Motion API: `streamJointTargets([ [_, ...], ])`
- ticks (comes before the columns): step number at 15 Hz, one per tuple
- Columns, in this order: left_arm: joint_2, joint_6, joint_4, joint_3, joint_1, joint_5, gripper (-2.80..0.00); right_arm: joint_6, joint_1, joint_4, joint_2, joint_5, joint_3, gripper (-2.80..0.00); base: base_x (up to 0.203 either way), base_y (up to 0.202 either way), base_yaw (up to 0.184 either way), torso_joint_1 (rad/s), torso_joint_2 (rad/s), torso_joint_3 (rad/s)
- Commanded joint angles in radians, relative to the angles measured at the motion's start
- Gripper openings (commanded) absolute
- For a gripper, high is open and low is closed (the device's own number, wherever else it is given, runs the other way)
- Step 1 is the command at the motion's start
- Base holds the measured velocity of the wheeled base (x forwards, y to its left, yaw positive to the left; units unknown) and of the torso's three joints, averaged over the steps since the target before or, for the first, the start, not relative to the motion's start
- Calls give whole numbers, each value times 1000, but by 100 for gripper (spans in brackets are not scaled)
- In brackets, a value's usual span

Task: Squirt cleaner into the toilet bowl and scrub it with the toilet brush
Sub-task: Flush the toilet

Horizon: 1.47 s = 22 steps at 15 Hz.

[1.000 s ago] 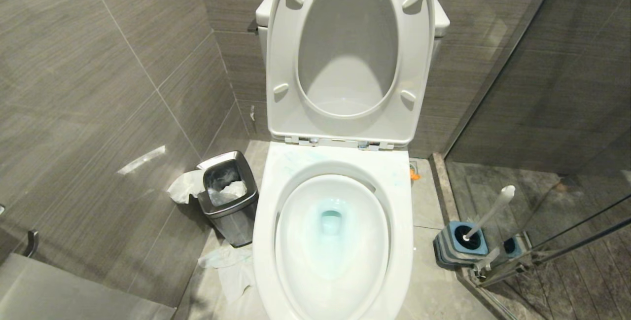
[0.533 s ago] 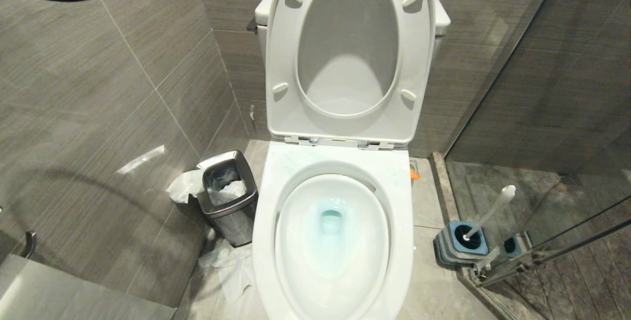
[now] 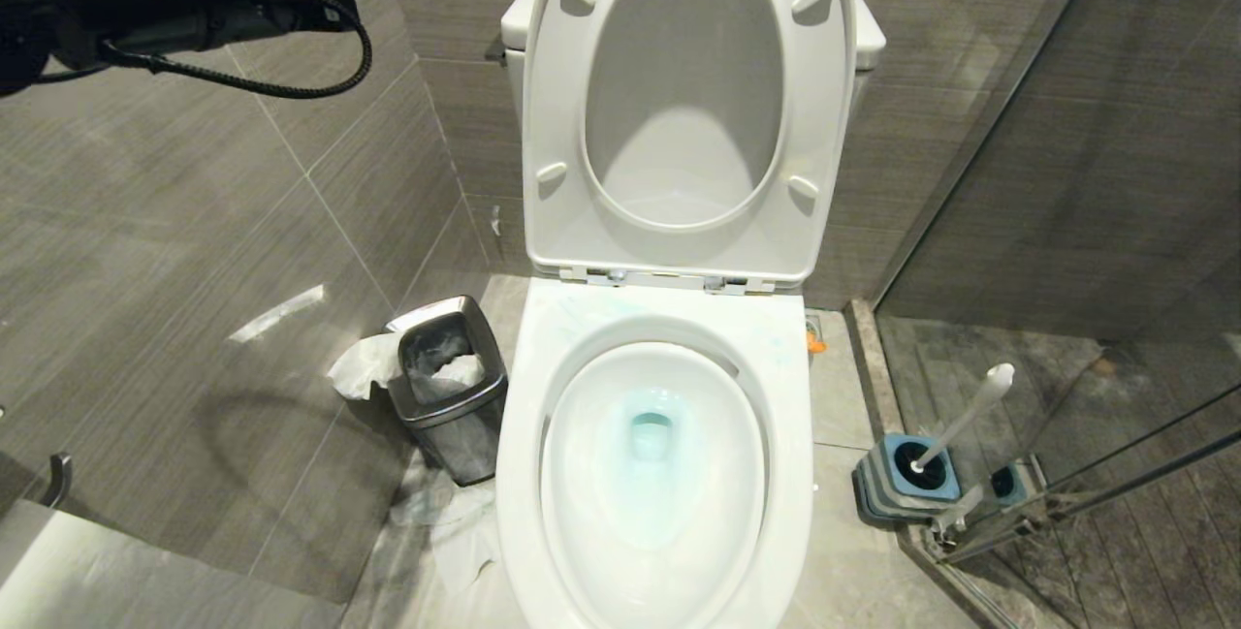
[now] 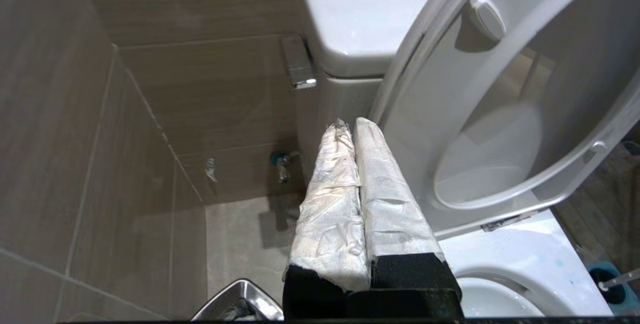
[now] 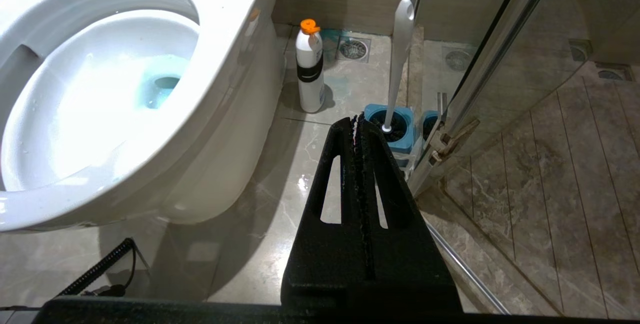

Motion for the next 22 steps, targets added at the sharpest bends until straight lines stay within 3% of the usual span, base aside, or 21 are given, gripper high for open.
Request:
streamJointTargets([
  [1,23,1,-4,-2,-12,1,-280,0,-1,0,1,0,0,-280,0,0,0,0,0,0],
  [4,28,3,-53,0,-19,10,-280,0,0,0,1,0,0,-280,0,0,0,0,0,0],
  [8,62,3,-190,4,-47,125,-280,0,-1,0,1,0,-1,-280,0,0,0,0,0,0],
  [19,56,3,-282,10,-63,208,-280,0,-1,0,1,0,0,-280,0,0,0,3,2,-136],
  [22,64,-5,-457,10,-77,224,-280,0,-1,0,1,0,0,-280,0,0,0,1,1,-200],
])
